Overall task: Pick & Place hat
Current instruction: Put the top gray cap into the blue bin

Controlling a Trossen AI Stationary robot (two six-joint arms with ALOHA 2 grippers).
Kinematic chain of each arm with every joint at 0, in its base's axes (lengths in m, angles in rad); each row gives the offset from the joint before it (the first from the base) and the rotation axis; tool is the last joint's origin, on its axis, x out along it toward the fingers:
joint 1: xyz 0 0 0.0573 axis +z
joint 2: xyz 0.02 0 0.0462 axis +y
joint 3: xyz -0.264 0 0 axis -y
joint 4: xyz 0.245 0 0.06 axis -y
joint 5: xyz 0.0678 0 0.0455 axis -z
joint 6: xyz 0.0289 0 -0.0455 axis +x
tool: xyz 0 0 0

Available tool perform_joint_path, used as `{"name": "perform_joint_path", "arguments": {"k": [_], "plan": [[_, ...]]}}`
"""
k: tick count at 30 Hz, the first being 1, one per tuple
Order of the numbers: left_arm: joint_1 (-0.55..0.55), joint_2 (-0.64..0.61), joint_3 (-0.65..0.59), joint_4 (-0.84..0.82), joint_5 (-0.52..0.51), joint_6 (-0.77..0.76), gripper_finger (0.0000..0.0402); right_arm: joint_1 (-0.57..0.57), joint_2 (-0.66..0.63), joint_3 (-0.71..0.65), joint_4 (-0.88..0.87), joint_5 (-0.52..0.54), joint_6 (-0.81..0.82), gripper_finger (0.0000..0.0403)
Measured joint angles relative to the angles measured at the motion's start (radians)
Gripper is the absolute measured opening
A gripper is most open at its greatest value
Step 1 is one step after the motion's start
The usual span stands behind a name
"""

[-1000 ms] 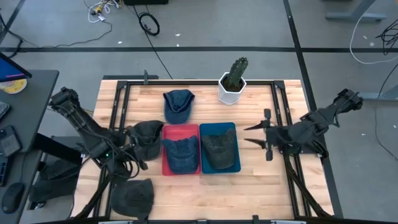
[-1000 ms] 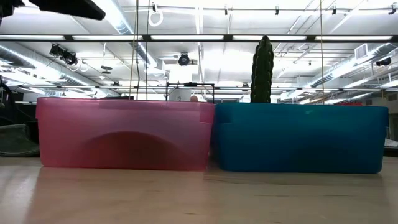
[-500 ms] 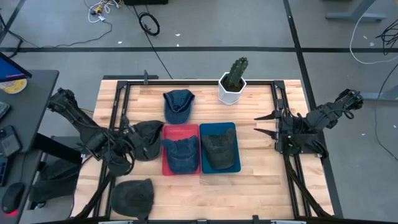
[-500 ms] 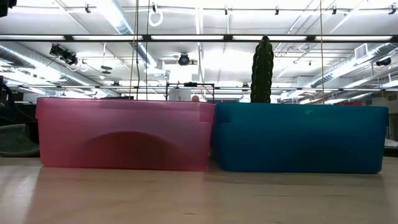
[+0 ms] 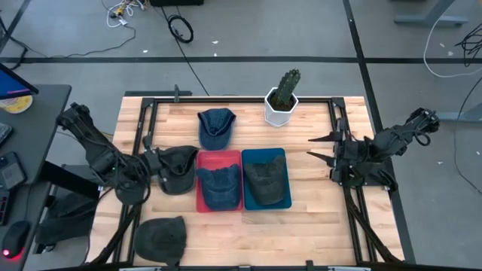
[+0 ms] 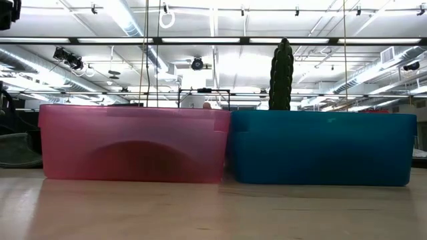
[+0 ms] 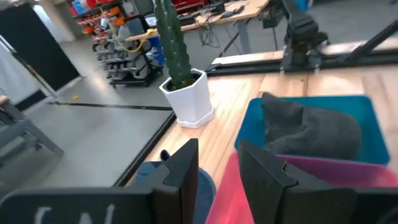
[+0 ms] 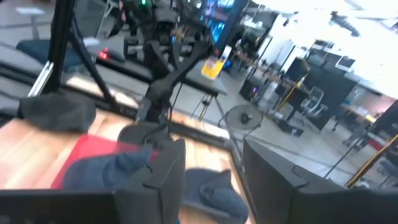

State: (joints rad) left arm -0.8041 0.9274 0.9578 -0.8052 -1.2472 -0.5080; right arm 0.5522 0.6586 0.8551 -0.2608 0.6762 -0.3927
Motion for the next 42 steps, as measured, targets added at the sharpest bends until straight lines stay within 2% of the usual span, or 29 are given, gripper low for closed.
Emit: {"name": "perform_joint_path", "arguments": {"k": [4, 9, 11, 14, 19, 22, 28, 32, 34, 39, 42], "plan": [[-0.012, -0.037, 0.000, 0.109, 0.105, 0.061, 0.0117, 0.000, 0.000, 0.000, 0.030, 0.000, -0.004, 0.0165], [-0.006, -0.023, 0.000, 0.325, 0.402, 0.260, 0.0117, 0.000, 0.012, 0.000, 0.000, -0.002, 0.111, 0.0165], [0.005, -0.013, 0.000, 0.332, 0.442, 0.307, 0.0117, 0.000, 0.020, 0.000, -0.026, -0.003, 0.160, 0.0165], [0.038, -0.021, 0.000, 0.164, 0.441, 0.209, 0.0117, 0.000, 0.034, 0.000, -0.060, -0.004, 0.221, 0.0165], [0.105, -0.006, 0.000, -0.279, 0.446, -0.221, 0.0117, 0.000, 0.069, 0.000, -0.070, -0.004, 0.281, 0.0165], [0.128, 0.014, 0.000, -0.405, 0.464, -0.335, 0.0117, -0.003, 0.081, 0.000, -0.055, -0.003, 0.299, 0.0165], [0.142, 0.015, 0.000, -0.392, 0.462, -0.343, 0.0117, -0.016, 0.099, 0.001, -0.060, -0.003, 0.353, 0.0165], [0.146, 0.016, 0.000, -0.367, 0.422, -0.353, 0.0117, -0.028, 0.114, 0.001, -0.063, -0.003, 0.352, 0.0165], [0.150, 0.023, 0.000, -0.367, 0.465, -0.371, 0.0117, -0.035, 0.119, 0.001, -0.063, -0.003, 0.354, 0.0165], [0.179, 0.078, 0.000, -0.381, 0.668, -0.363, 0.0117, -0.051, 0.132, 0.001, -0.063, -0.003, 0.337, 0.0165], [0.211, 0.129, 0.000, -0.398, 0.701, -0.346, 0.0117, -0.065, 0.136, 0.001, -0.064, -0.003, 0.328, 0.0165]]}}
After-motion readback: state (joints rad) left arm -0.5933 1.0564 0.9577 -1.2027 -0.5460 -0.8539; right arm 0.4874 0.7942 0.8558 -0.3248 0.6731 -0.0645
